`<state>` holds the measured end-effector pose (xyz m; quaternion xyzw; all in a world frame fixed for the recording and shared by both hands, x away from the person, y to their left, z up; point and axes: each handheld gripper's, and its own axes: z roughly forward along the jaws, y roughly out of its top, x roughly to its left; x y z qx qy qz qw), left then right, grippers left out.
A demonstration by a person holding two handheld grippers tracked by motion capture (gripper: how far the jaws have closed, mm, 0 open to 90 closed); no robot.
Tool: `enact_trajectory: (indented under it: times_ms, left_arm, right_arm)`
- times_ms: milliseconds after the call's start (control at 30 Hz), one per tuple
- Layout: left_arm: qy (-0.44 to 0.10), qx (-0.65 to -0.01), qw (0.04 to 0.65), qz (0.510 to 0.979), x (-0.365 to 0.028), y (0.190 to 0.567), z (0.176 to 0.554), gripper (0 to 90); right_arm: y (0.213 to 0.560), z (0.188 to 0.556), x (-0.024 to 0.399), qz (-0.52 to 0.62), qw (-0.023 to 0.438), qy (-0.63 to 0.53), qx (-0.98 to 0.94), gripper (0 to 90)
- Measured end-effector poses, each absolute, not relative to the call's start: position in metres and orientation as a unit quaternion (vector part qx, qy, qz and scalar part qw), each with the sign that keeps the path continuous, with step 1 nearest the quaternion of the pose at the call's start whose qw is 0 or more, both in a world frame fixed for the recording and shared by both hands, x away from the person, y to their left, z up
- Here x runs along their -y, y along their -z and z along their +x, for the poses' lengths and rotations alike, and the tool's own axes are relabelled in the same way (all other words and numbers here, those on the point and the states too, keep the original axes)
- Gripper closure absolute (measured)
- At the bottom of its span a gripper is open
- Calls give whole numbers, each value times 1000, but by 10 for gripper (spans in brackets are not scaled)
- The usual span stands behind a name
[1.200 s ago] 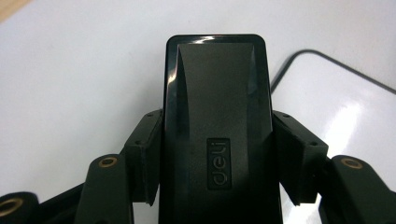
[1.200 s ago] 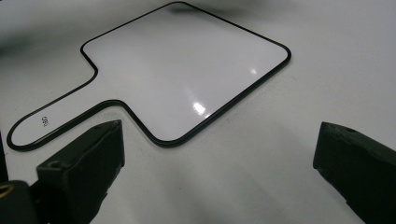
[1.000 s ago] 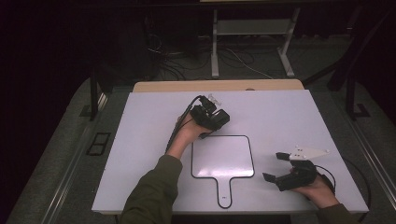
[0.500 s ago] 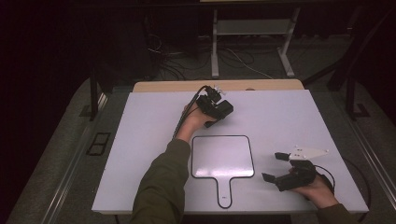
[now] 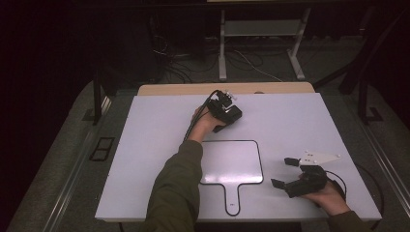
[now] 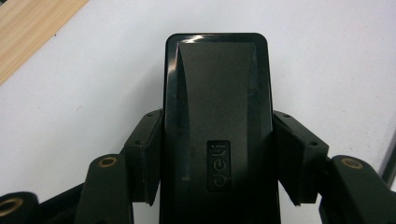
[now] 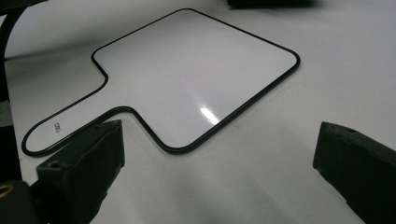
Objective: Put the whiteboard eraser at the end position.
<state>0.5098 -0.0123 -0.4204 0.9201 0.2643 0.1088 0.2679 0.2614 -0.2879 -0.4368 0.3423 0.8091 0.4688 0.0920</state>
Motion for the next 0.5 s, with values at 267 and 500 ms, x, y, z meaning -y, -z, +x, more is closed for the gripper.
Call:
enact_trajectory:
  times_ms: [267, 500]
  left_arm:
    - [-104, -259, 265, 923, 20, 423, 513, 390]
    - [-96, -276, 269, 918, 20, 429, 514, 381]
  right_arm:
    - [437, 262, 288, 343, 92, -470, -808, 9]
    - [437, 262, 289, 344, 92, -469, -808, 9]
